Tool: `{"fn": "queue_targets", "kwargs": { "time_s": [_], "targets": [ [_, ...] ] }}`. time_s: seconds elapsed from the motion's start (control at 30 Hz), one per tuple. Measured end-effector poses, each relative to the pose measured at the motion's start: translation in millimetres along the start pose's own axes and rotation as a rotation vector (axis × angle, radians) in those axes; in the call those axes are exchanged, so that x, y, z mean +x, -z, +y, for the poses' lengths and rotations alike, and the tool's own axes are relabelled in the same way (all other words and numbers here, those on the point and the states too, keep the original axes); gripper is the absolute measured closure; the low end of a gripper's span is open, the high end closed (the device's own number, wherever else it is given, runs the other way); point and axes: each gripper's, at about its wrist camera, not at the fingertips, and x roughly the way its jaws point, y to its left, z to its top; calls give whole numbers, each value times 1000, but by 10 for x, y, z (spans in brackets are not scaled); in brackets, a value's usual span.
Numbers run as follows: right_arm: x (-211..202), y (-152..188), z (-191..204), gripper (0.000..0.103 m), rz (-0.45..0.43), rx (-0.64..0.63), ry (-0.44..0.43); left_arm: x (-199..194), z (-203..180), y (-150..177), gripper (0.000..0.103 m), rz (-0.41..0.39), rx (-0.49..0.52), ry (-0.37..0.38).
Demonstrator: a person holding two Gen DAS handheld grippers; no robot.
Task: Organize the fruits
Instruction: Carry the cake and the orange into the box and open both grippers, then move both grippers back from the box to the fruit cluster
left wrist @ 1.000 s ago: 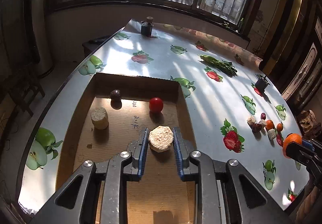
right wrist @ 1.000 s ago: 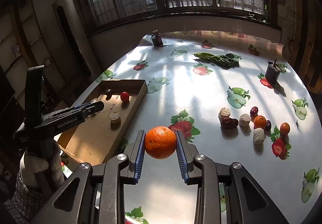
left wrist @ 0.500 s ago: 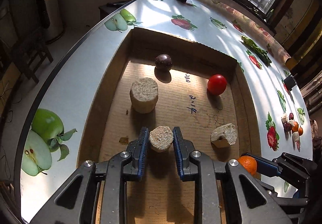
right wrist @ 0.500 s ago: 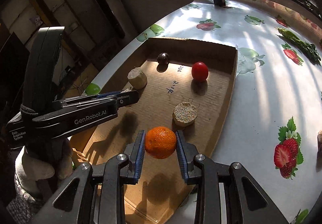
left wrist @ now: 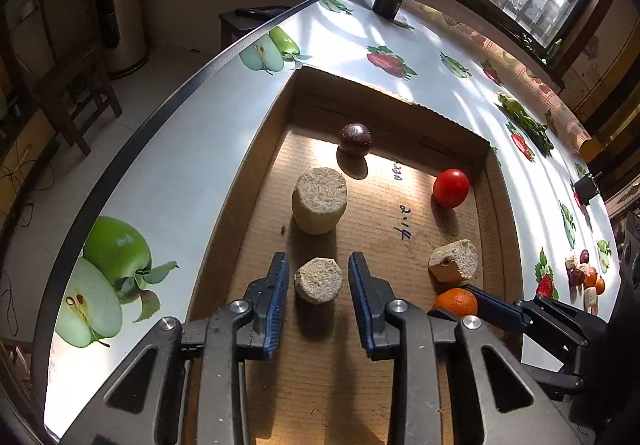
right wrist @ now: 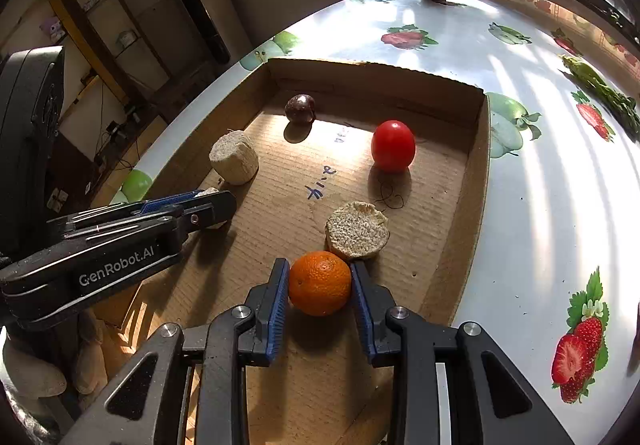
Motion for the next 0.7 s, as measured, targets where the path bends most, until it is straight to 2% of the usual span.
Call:
{"fn": "queue_targets", "kwargs": {
  "time_s": [0.07, 0.1, 0.13, 0.3, 0.4, 0.5, 0.7],
  "targets": [
    [-78, 26, 4, 60, -27, 8, -1, -154, 9, 18, 57, -38, -6, -5],
    [-141, 42, -1, 50, -52, 20, -1, -242, 14, 34, 51, -59, -13, -9],
    [-211, 62, -6, 45, -74, 31, -5, -338, 18, 54, 47, -83, -20, -12],
    [-642, 239, -41, 45, -176, 63, 11, -733, -46, 196, 36, -175, -40, 22],
    [-872, 394, -153, 45, -218, 123, 5, -848, -180, 267, 32, -183, -33, 48],
    [-1060, 560, -272, 44, -243, 169, 13, -947, -409, 348, 21, -177, 4, 28],
    [-1455, 888, -495, 42, -289, 212, 50, -1386, -871, 588, 21, -230, 95, 161]
  ]
}}
